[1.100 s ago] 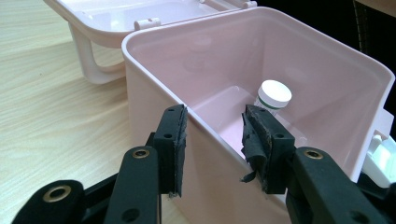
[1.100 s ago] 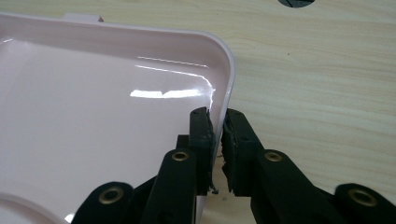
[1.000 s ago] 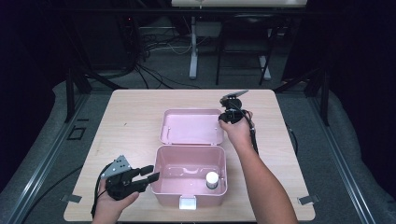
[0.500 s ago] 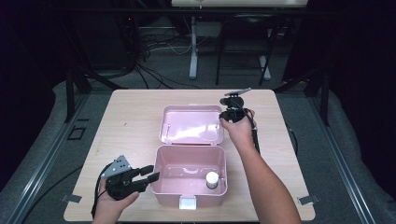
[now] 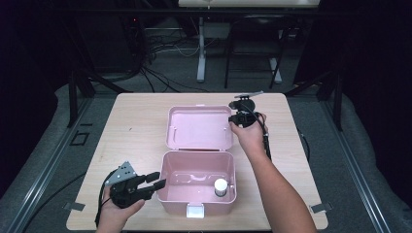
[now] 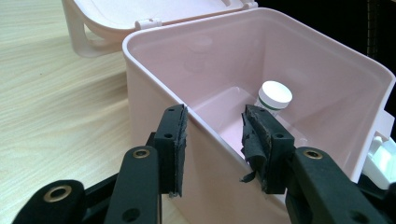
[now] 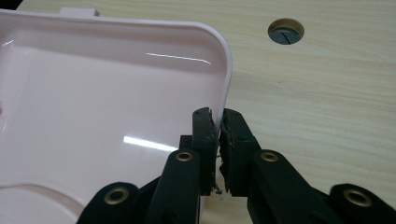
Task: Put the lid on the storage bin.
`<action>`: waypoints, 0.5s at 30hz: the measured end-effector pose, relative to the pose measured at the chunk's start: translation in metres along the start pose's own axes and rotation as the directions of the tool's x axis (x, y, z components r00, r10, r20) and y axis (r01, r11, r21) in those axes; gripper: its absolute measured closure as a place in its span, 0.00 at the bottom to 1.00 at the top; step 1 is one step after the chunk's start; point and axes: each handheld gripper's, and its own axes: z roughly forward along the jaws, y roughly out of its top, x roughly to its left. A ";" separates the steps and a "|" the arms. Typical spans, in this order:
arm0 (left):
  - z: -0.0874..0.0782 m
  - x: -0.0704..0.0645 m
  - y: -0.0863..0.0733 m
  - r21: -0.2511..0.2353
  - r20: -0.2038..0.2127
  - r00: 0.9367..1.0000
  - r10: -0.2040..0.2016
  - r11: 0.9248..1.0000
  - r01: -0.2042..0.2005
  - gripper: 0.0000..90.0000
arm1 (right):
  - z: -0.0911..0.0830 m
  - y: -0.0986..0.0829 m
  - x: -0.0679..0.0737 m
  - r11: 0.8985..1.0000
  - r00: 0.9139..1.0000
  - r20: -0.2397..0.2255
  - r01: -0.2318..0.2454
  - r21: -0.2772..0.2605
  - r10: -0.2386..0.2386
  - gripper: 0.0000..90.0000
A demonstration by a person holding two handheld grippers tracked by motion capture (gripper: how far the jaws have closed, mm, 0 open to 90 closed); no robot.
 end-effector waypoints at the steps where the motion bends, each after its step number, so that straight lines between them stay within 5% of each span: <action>1: 0.000 0.000 0.000 0.000 -0.001 1.000 0.001 1.000 -0.001 0.67 | -0.001 0.000 0.000 1.000 1.000 -0.002 0.000 -0.004 0.000 0.95; 15: 0.000 -0.001 0.000 -0.001 -0.001 1.000 -0.009 1.000 0.009 0.67 | -0.019 -0.001 0.002 0.997 1.000 -0.022 0.013 -0.075 -0.015 0.95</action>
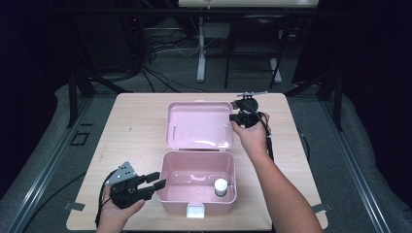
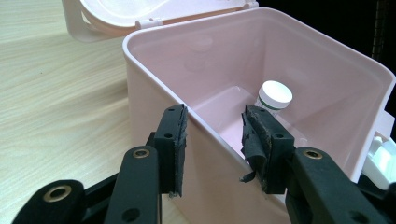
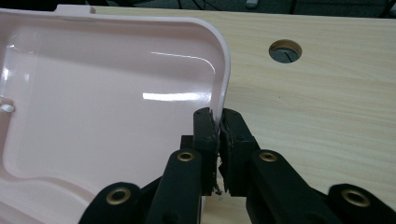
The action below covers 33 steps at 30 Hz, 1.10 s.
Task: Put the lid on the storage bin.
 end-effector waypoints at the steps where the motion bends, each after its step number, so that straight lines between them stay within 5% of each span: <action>1: 0.000 0.000 0.000 -0.001 0.000 1.000 -0.001 1.000 0.001 0.67 | -0.001 0.000 0.000 1.000 1.000 -0.001 0.005 -0.010 -0.005 0.96; 20: 0.000 0.001 0.000 0.000 0.004 1.000 -0.002 1.000 0.002 0.66 | -0.026 -0.003 0.005 0.996 0.999 -0.036 0.026 -0.082 -0.029 0.97; 33: 0.001 0.002 0.001 -0.003 -0.002 1.000 -0.004 1.000 0.004 0.66 | -0.051 -0.011 0.012 0.985 0.995 -0.040 0.086 -0.148 -0.093 0.97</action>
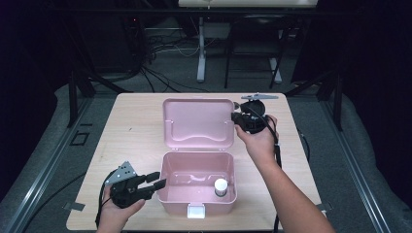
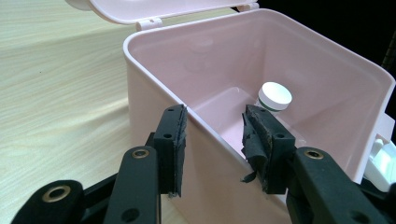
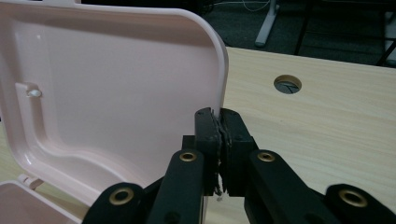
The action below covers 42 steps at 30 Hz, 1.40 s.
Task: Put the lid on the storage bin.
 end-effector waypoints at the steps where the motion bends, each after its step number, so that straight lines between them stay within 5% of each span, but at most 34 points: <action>1: 0.000 0.000 0.000 0.000 0.000 1.000 0.000 1.000 0.000 0.66 | -0.002 0.000 0.000 1.000 1.000 -0.003 0.001 -0.003 -0.001 0.97; 42: 0.003 0.001 0.002 0.008 -0.011 1.000 -0.011 1.000 0.011 0.66 | -0.045 -0.029 0.011 0.986 0.995 -0.027 0.088 -0.143 -0.093 0.97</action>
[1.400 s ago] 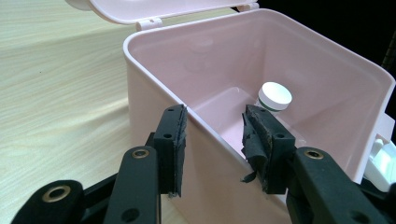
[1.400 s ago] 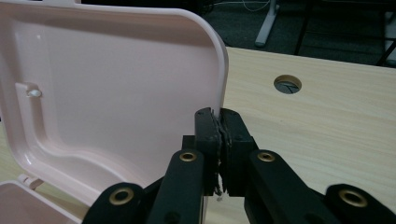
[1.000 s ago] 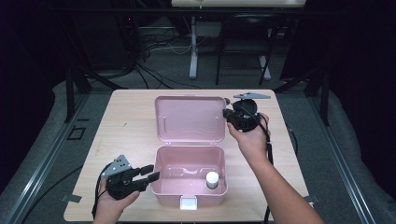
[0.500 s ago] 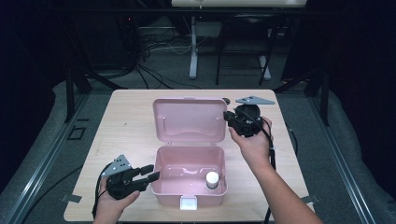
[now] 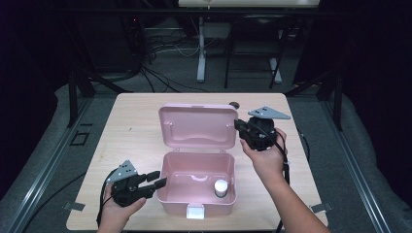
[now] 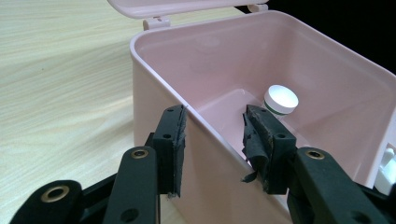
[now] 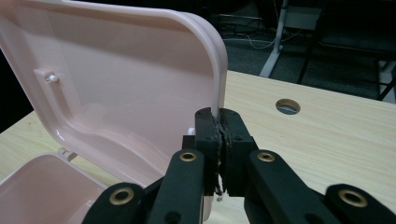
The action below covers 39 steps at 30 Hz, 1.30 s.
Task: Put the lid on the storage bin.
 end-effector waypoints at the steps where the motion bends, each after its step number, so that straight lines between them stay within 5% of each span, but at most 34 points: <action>1: 0.000 0.000 0.000 -0.001 0.000 1.000 -0.002 1.000 0.002 0.66 | 0.000 0.000 0.000 1.000 1.000 0.002 0.002 -0.003 -0.002 0.97; 5: 0.000 0.001 0.006 -0.025 -0.008 1.000 -0.017 1.000 0.017 0.65 | 0.000 -0.002 0.000 1.000 1.000 0.003 0.002 -0.016 -0.002 0.97; 16: -0.003 0.011 0.045 -0.058 -0.076 0.996 0.042 0.997 -0.046 0.66 | 0.001 -0.003 -0.001 1.000 1.000 -0.003 0.001 -0.027 -0.001 0.97; 24: -0.006 0.024 0.076 -0.093 -0.136 0.990 0.040 0.994 -0.053 0.68 | 0.003 -0.004 -0.001 0.999 1.000 -0.004 -0.004 -0.034 0.004 0.97; 39: -0.002 0.034 0.129 -0.121 -0.188 0.981 0.055 0.990 -0.078 0.69 | 0.002 -0.005 -0.001 0.999 1.000 -0.012 -0.008 -0.039 0.007 0.97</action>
